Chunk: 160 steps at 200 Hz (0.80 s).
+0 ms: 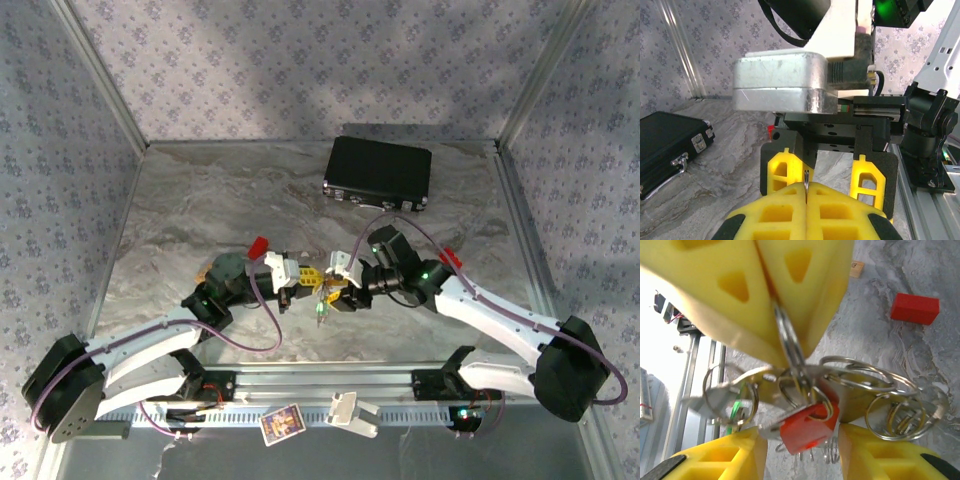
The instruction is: Put the keys on the keyring
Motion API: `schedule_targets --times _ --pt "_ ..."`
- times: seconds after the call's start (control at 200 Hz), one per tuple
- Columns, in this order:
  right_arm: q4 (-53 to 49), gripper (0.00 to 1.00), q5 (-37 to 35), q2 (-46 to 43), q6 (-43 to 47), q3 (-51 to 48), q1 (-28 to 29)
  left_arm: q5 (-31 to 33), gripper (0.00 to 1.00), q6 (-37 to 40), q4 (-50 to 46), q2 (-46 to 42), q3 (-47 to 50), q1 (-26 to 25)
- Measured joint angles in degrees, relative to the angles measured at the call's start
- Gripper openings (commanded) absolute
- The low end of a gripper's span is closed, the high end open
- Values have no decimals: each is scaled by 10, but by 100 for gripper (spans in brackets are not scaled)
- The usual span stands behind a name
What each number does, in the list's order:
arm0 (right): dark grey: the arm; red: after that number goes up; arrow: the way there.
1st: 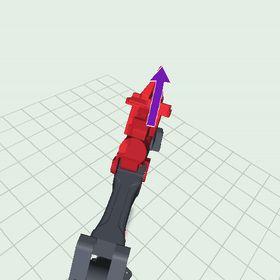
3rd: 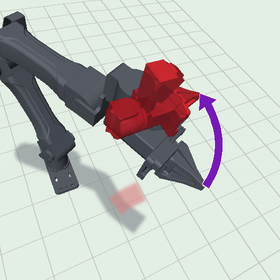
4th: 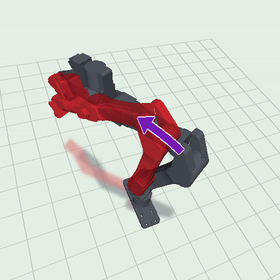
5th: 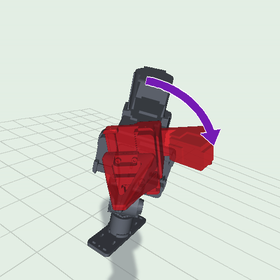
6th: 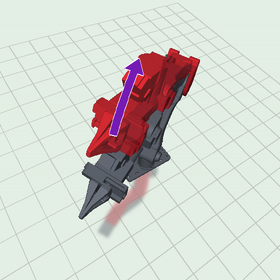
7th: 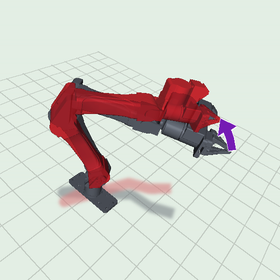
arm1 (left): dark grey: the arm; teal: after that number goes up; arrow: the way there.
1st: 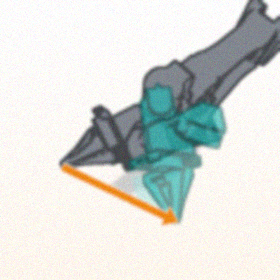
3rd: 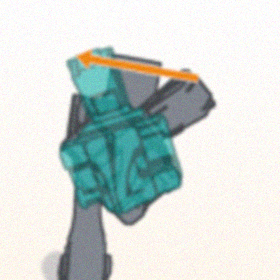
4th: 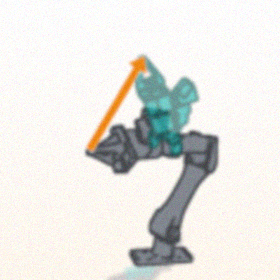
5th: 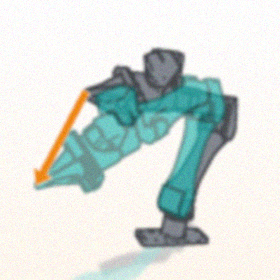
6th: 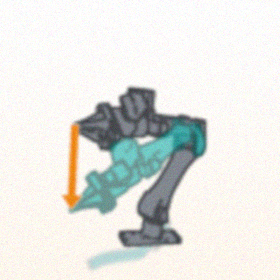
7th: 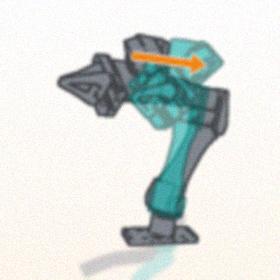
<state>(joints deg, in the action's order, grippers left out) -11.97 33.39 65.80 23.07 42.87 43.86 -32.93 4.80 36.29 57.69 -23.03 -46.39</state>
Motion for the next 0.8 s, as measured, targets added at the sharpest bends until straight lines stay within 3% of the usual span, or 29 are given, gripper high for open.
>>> schedule_targets --times 0.15,0.485,0.665,0.8 --pt "33 39 -21 -20 -6 -15 6 0 0 0 0 -1 2 0" --pt "60 20 -63 -64 5 -33 11 4 0 0 0 -2 9 0" --pt "61 16 -67 -64 5 -33 11 4 0 0 0 -3 9 0" --pt "64 0 -67 -64 4 -33 12 4 0 0 0 -3 9 0"
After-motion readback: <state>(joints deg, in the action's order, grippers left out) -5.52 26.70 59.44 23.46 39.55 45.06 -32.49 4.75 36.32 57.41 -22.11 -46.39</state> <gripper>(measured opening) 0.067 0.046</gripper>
